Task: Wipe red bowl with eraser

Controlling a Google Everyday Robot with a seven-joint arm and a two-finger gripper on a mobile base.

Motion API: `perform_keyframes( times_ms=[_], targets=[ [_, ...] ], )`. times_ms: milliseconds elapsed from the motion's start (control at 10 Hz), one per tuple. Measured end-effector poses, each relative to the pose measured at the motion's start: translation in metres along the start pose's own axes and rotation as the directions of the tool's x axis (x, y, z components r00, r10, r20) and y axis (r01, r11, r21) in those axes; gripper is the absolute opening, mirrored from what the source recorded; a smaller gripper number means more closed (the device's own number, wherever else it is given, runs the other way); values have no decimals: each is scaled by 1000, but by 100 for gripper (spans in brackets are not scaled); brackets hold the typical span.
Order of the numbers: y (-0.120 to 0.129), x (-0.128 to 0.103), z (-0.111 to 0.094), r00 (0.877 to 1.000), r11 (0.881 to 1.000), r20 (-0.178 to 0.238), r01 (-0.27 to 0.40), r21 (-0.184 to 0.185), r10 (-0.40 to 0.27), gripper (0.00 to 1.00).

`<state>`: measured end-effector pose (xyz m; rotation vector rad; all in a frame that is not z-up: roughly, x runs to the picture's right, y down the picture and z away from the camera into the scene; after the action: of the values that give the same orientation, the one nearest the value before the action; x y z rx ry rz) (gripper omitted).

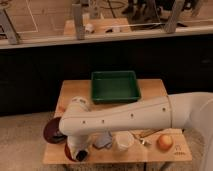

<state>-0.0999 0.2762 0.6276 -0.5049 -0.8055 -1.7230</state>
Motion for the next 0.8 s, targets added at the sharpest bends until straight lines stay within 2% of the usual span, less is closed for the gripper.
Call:
perform_keyframes(
  times_ms=[400,800],
  targets=[
    [23,-2,2,999,998,1,-47,-29,47,15],
    [39,26,0,995,994,-27,-99,-37,98,15]
  ],
)
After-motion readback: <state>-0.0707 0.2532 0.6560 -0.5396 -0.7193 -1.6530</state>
